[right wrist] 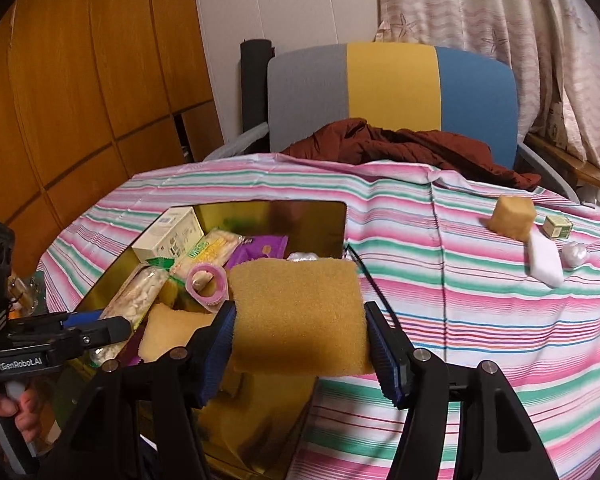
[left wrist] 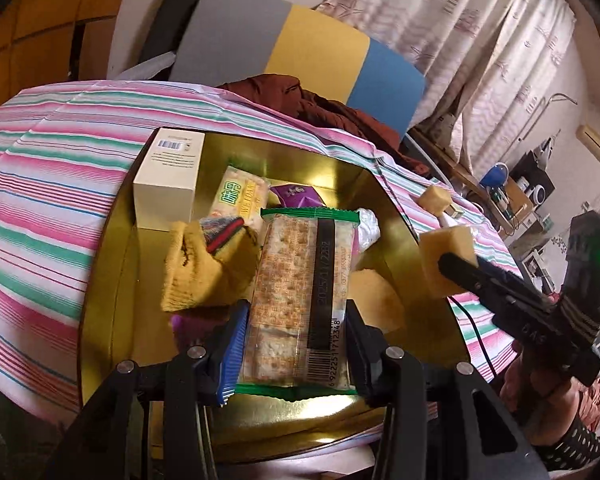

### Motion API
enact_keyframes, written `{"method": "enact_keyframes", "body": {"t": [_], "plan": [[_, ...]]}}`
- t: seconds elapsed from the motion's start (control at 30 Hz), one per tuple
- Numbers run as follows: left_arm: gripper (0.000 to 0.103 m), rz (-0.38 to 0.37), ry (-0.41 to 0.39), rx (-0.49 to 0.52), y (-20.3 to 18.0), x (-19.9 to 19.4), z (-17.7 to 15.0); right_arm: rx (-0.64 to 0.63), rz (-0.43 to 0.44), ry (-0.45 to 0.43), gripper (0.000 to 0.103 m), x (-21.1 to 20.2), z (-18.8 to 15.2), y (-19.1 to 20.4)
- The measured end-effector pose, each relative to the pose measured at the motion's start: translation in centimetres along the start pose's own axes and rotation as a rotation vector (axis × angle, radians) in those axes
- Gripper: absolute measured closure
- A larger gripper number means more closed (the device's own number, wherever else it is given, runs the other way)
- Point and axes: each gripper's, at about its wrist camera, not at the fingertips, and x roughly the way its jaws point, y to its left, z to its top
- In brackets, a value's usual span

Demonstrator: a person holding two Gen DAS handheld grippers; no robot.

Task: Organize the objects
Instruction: 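Carry the cracker packet and sponge over the gold tray and open both grippers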

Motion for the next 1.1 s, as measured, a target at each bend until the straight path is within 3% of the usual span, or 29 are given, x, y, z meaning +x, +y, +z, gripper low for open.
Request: {"method": "enact_keyframes", "body": {"t": [0.1,0.27,0.33,0.6,0.7,0.77,0.87,1.0,1.1], "plan": [[0.058,-0.013,-0.006,-0.004,-0.2,0.1,0.8,0.013,-0.005,0.038,0.038,1.2,0.1,0.2],[0.058,-0.015,-0.016,-0.013,-0.3,0.7,2.7,0.043,0.006,0.030,0.016,1.0,0.1,0.5],[0.058,-0.005,-0.021,-0.013,-0.4,1.1,3.7,0.039,-0.002,0.007,0.013,0.3,0.0,0.6],[0.058,0.054,-0.011,0.017,-1.2,3.7,7.2,0.124,0.027,-0.018,0.013,-0.3,0.0,-0.7],[0.047,0.121,-0.030,0.021,-1.4,4.0,7.8,0.126,0.031,-0.023,0.013,-0.4,-0.2,-0.8],[0.038,0.146,-0.050,0.011,-1.3,3.6,7.6,0.128,0.035,-0.027,0.013,-0.6,-0.3,-0.9],[0.038,0.119,-0.068,-0.016,-1.0,2.6,7.0,0.137,0.040,-0.039,0.013,-0.8,-0.4,-1.1],[0.038,0.165,-0.069,-0.011,-0.9,1.8,5.8,0.157,0.049,-0.039,0.013,-0.7,-0.4,-1.4],[0.038,0.145,-0.053,-0.022,-0.9,1.7,5.3,0.160,0.052,-0.038,0.013,-0.7,-0.3,-1.3]]}}
